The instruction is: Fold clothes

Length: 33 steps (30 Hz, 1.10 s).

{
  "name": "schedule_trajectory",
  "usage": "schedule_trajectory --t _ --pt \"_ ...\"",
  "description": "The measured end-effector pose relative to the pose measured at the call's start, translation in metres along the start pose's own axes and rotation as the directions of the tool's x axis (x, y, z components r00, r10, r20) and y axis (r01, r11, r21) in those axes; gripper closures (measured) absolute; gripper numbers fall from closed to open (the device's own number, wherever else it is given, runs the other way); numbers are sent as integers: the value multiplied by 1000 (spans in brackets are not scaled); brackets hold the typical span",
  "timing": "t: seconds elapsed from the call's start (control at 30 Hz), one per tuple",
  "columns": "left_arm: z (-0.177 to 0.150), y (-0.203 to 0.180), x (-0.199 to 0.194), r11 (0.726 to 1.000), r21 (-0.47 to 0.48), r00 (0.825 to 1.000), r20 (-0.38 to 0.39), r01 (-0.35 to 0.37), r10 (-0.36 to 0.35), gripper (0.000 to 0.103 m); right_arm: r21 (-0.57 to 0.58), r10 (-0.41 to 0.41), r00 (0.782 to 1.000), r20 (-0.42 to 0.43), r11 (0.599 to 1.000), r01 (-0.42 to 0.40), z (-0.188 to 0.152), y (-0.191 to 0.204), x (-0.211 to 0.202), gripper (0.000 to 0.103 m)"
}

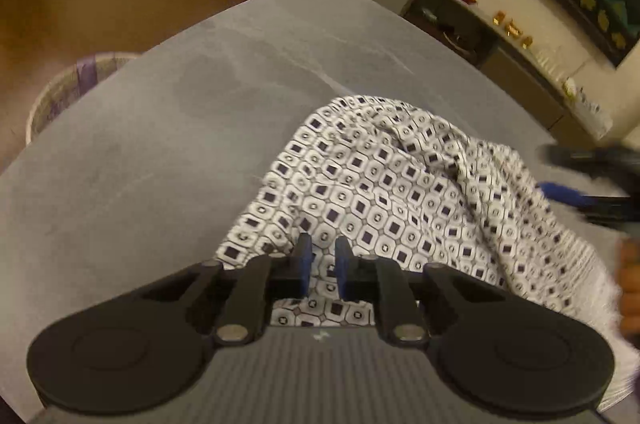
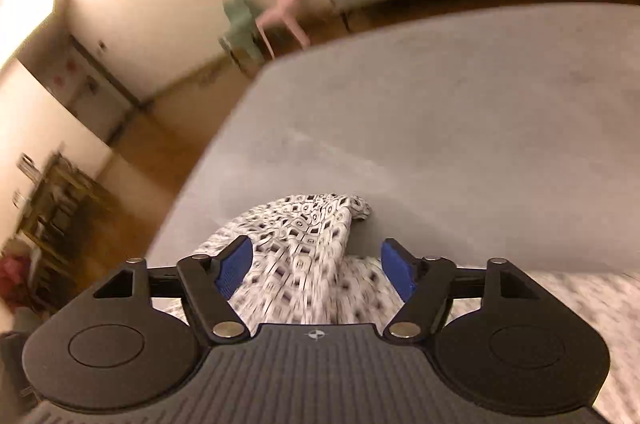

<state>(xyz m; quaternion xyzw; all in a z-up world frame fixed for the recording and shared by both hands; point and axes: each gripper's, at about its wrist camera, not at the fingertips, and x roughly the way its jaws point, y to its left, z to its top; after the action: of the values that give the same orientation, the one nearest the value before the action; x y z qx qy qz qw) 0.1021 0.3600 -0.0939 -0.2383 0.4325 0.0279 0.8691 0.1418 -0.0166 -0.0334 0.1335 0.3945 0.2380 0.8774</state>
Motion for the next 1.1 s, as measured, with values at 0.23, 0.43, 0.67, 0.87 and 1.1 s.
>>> schedule_trajectory --t 0.23,0.43,0.67,0.87,1.1 --pt "21 51 -24 944 -290 984 121 157 -127 65 -272 228 973 -19 936 -225 0 103 36 100" --pt "20 66 -28 904 -367 973 149 218 -174 52 -656 249 964 -98 712 -250 -120 174 -3 99" --pt "12 34 -18 941 -258 975 103 220 -199 41 -677 118 984 132 736 3 -128 170 -16 26" --pt "9 25 4 956 -263 992 29 130 -127 49 -686 -9 997 78 725 60 -82 177 44 20" --pt "8 34 1 955 -254 988 28 151 -149 53 -568 -92 990 111 811 139 -32 171 70 103"
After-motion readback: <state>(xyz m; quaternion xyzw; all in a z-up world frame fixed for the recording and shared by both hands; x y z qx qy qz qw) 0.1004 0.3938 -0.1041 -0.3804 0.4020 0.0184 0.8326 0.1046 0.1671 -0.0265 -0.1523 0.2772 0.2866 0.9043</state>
